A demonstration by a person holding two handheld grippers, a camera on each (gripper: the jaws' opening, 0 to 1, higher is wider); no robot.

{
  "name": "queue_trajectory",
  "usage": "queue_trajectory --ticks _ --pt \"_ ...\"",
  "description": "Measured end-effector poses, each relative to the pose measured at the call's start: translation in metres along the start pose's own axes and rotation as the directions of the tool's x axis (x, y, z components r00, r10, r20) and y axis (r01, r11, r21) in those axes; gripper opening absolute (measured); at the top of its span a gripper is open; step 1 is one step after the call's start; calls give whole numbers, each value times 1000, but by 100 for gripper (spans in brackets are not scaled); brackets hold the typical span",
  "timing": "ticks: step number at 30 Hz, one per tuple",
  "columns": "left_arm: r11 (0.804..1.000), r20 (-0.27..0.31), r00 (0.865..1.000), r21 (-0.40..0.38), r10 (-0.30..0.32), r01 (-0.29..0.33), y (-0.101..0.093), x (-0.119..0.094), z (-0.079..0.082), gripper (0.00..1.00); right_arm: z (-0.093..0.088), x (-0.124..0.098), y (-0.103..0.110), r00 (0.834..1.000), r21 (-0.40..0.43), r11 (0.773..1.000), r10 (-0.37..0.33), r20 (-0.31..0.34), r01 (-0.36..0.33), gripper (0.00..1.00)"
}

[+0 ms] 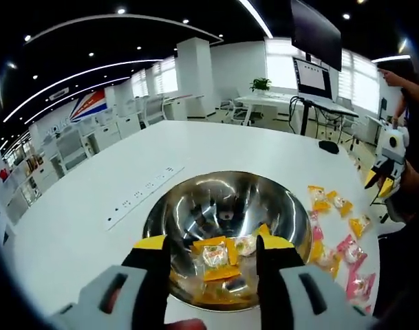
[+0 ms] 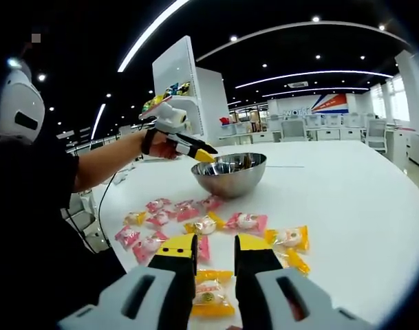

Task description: Pick up the marshmallows scattered on the table and place them into the bowl on the table

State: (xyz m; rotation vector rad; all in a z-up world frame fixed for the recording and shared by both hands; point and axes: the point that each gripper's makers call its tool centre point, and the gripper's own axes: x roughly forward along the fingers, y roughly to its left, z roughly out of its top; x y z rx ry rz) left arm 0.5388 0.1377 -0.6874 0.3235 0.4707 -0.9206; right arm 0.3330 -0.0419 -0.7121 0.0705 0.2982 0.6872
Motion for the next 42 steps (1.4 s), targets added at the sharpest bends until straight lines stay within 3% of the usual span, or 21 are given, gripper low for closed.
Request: queue_trajectory --ticks 12,21,31,42 --pt "999 53 999 -45 -5 8 -1 -35 1 54 1 6 7 1000 -8 1000 18 -6 -18 22" --pt "994 98 995 -107 36 -26 12 -71 -10 54 1 10 10 999 -10 999 32 -11 -32 22" --pt "987 125 990 -157 64 -44 36 -90 -21 53 -1 15 10 999 -10 999 38 -23 -38 22" --pt "989 158 985 -142 65 -43 18 -120 -31 55 1 23 11 998 -21 999 49 -36 -50 22"
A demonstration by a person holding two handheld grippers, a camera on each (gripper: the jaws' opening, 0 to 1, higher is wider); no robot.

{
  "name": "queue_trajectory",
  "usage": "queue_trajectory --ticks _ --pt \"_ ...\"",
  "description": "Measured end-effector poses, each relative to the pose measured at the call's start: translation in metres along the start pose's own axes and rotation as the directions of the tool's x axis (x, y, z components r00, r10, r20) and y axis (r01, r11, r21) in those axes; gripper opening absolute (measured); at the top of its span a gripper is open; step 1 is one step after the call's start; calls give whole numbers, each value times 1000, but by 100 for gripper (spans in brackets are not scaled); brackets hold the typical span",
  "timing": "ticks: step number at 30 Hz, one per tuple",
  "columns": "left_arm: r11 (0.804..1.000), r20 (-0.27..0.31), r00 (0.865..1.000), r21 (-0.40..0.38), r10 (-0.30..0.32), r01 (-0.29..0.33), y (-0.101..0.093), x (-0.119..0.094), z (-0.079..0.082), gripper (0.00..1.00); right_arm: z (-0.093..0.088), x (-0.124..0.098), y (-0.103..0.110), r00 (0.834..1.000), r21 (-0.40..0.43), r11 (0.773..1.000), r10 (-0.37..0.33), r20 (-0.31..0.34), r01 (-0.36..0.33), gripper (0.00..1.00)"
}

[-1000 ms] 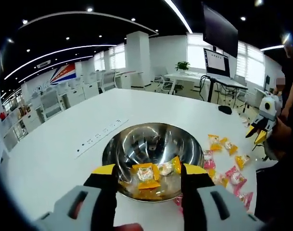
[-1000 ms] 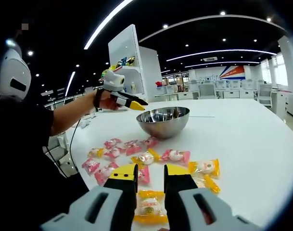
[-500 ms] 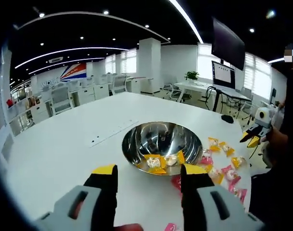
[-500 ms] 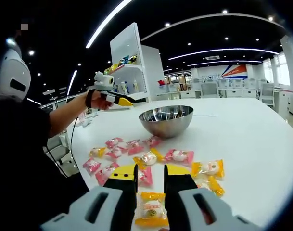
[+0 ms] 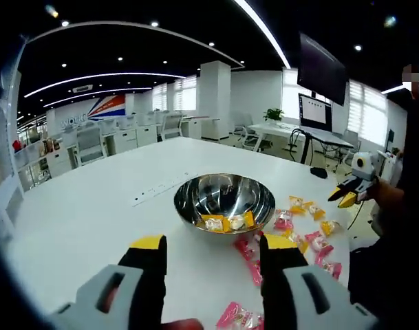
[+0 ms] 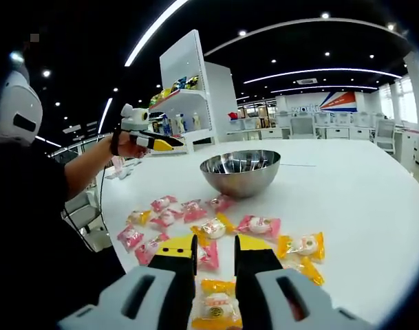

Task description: Pick up the marshmallows scattered on the table and place them into the bowl on the table

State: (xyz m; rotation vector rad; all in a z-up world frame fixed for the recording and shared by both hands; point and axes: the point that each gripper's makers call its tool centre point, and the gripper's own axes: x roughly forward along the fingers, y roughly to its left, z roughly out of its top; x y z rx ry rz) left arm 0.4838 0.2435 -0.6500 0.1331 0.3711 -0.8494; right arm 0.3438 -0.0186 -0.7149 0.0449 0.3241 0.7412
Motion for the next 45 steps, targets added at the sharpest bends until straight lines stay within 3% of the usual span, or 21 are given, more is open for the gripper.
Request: queue_trajectory --ticks 4,14,21,29,38,45 --pt "1000 19 1000 0 -1 1 -7 -10 -2 56 1 2 1 1000 -2 1000 6 -1 -6 22" --pt "999 23 999 -47 26 -25 -10 -40 -28 57 3 1 0 1000 -9 1000 -2 -3 2 22" --pt "997 69 997 -67 44 -40 -30 -67 -35 57 3 4 2 1000 -15 1000 2 -14 -2 22" --pt "992 79 993 -104 84 -75 -41 -93 -58 58 6 5 2 1000 -24 1000 2 -13 -3 22" --pt "988 93 992 -134 87 -74 -66 -110 -80 59 11 3 0 1000 -47 999 -5 -27 3 22" --pt "985 120 989 -159 84 -64 -72 -110 -77 59 15 -2 -3 999 -59 998 -29 -27 27 23"
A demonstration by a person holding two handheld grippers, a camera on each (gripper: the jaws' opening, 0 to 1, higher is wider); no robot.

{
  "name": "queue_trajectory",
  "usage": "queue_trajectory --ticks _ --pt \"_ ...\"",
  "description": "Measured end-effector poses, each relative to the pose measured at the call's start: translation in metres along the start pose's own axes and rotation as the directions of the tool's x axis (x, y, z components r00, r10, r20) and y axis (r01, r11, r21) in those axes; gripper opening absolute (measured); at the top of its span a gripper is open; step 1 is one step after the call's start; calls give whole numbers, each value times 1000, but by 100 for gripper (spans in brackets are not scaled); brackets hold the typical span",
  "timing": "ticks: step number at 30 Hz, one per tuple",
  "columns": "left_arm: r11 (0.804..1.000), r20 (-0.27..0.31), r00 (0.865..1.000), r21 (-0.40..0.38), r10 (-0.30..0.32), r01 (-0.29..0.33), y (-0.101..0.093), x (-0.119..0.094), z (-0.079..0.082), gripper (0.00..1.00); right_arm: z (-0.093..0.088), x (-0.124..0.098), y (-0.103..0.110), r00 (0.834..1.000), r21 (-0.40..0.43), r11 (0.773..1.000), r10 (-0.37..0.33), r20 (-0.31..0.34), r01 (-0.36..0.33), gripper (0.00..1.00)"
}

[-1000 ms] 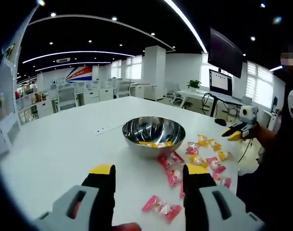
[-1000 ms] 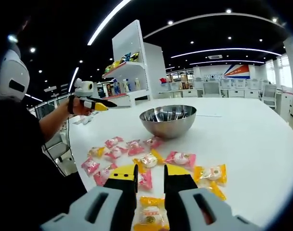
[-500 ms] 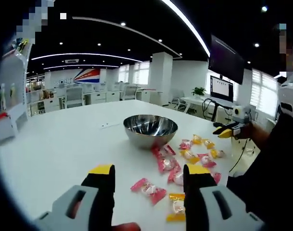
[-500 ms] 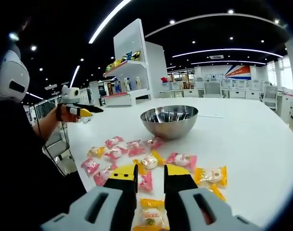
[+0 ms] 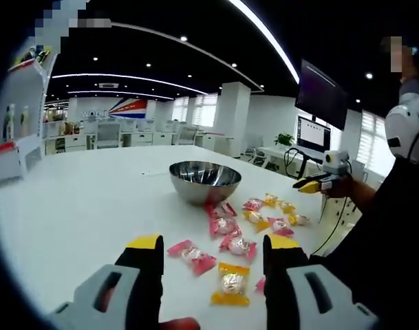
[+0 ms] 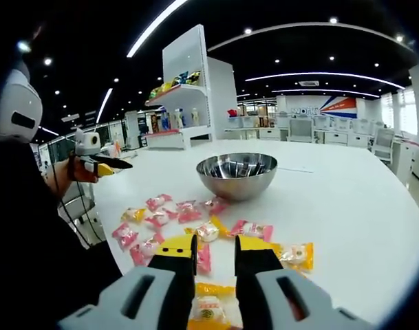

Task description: Pick up the marshmallows scattered on the table and place them into the bowl on the table

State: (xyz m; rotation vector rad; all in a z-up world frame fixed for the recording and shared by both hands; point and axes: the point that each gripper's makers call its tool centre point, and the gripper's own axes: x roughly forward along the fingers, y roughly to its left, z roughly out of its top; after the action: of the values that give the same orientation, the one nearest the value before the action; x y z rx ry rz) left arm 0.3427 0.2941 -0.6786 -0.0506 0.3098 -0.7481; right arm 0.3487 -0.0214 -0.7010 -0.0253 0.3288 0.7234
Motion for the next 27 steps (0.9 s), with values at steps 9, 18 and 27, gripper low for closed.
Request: queue_trajectory --ticks 9,18,27 --pt "1000 6 1000 -6 2 -2 0 1 1 58 1 -3 -4 1000 -15 1000 -7 -8 7 25" --pt "1000 -3 1000 -11 16 -16 1 -2 -3 58 5 -6 -17 1000 -31 999 -28 -2 28 25" --pt "1000 -6 1000 -17 -4 4 -7 3 -6 58 -2 -4 -31 996 -128 991 -45 -80 34 28"
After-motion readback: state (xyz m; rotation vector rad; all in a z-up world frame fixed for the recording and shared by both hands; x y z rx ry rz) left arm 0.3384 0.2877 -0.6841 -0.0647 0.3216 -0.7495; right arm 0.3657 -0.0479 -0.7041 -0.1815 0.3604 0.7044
